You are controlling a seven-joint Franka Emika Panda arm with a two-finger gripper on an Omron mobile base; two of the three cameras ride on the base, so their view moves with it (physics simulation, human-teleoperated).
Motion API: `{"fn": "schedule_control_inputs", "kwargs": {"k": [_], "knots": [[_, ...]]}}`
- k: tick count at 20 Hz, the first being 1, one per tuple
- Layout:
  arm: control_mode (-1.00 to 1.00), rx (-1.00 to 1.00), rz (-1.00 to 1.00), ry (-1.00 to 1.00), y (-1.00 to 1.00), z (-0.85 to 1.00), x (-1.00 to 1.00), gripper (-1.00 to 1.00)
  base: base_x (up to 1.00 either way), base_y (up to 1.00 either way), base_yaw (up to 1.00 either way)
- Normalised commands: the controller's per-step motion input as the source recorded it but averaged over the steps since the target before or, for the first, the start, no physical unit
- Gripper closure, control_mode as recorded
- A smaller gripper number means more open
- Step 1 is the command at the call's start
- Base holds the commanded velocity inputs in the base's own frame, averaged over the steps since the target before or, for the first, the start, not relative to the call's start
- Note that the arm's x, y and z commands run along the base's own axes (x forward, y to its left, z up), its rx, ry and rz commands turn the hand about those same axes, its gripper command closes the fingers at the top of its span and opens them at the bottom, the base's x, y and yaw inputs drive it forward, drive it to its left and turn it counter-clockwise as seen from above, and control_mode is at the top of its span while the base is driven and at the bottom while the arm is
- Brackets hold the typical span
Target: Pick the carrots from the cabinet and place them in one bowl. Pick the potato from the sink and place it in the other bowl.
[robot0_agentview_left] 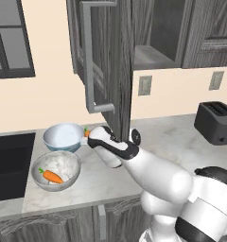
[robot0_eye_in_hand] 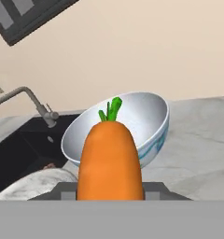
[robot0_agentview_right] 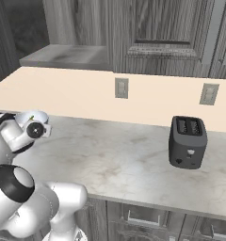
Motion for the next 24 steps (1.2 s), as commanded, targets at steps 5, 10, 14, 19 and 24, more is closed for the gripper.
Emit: {"fn": "schedule_control_inputs", "kwargs": {"k": [5,10,14,19,24], "knots": [[-1.00,0.00,0.11,0.01,0.47,-0.03,0.00,1.00,0.00,0.00,0.00],[-1.00,0.00,0.11,0.00,0.45,0.00,0.00,1.00,0.00,0.00,0.00],[-1.00,0.00,0.10,0.03,0.41,-0.14,0.08,1.00,0.00,0.00,0.00],[-1.00,0.00,0.08,0.04,0.40,-0.28,0.08,1.00,0.00,0.00,0.00],[-1.00,0.00,0.07,0.03,0.41,-0.33,0.03,1.00,0.00,0.00,0.00]]}}
